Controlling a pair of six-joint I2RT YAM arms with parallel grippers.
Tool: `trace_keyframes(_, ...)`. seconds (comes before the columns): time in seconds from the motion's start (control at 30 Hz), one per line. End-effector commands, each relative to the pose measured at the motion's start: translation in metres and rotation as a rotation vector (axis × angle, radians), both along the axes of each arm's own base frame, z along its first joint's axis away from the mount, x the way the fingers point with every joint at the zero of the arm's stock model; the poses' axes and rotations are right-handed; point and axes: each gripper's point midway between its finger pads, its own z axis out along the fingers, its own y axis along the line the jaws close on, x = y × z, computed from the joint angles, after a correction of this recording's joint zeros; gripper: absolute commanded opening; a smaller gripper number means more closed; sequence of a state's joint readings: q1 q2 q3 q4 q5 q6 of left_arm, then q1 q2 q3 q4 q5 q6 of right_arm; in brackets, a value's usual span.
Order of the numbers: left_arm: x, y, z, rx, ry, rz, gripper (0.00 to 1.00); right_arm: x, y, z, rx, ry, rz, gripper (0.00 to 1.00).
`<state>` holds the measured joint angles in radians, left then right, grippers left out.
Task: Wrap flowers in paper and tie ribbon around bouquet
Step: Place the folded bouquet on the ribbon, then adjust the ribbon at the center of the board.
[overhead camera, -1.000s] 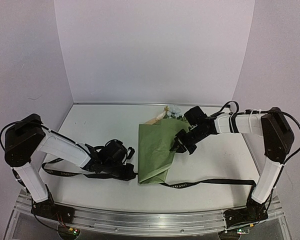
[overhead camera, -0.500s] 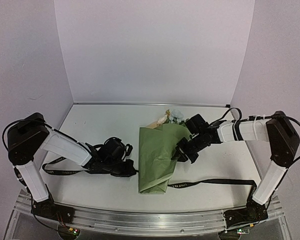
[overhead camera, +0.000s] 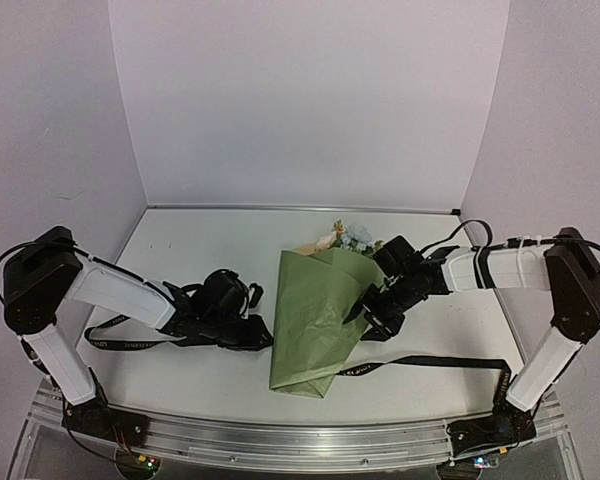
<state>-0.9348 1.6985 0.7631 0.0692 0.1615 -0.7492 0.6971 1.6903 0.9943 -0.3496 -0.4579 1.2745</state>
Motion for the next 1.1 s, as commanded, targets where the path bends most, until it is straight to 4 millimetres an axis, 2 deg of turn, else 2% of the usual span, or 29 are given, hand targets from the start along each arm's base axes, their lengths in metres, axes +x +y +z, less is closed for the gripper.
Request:
trace_keyframes(0.0, 0.002, 0.002, 0.033, -0.043, -0.055, -0.013, 0.25, -0.02, -0.032, 0.022, -0.108, -0.066, 0.078, 0.6)
trace_keyframes(0.13, -0.002, 0.006, 0.04, -0.057, -0.06, -0.012, 0.32, -0.039, -0.071, 0.022, -0.233, -0.092, 0.089, 0.71)
trace_keyframes(0.23, -0.001, 0.013, 0.043, -0.049, -0.067, 0.021, 0.37, -0.051, -0.1, 0.016, -0.317, -0.117, 0.059, 0.72)
trace_keyframes(0.33, 0.007, 0.035, 0.043, 0.015, -0.078, 0.128, 0.42, -0.063, -0.128, 0.006, -0.396, -0.109, 0.001, 0.71)
trace_keyframes(0.53, 0.026, 0.106, 0.046, 0.124, -0.092, 0.437, 0.47, -0.076, -0.17, -0.003, -0.546, -0.112, -0.078, 0.69)
trace_keyframes(0.73, 0.032, 0.176, 0.055, 0.182, -0.111, 0.672, 0.53, -0.076, -0.221, -0.007, -0.699, -0.191, -0.186, 0.77)
trace_keyframes(0.93, 0.022, 0.237, 0.048, 0.219, -0.04, 0.934, 0.61, -0.082, -0.235, -0.017, -0.681, -0.103, -0.257, 0.79)
trace_keyframes(1.07, 0.001, 0.282, 0.041, 0.297, 0.026, 1.136, 0.67, -0.087, -0.244, -0.022, -0.682, -0.084, -0.279, 0.79)
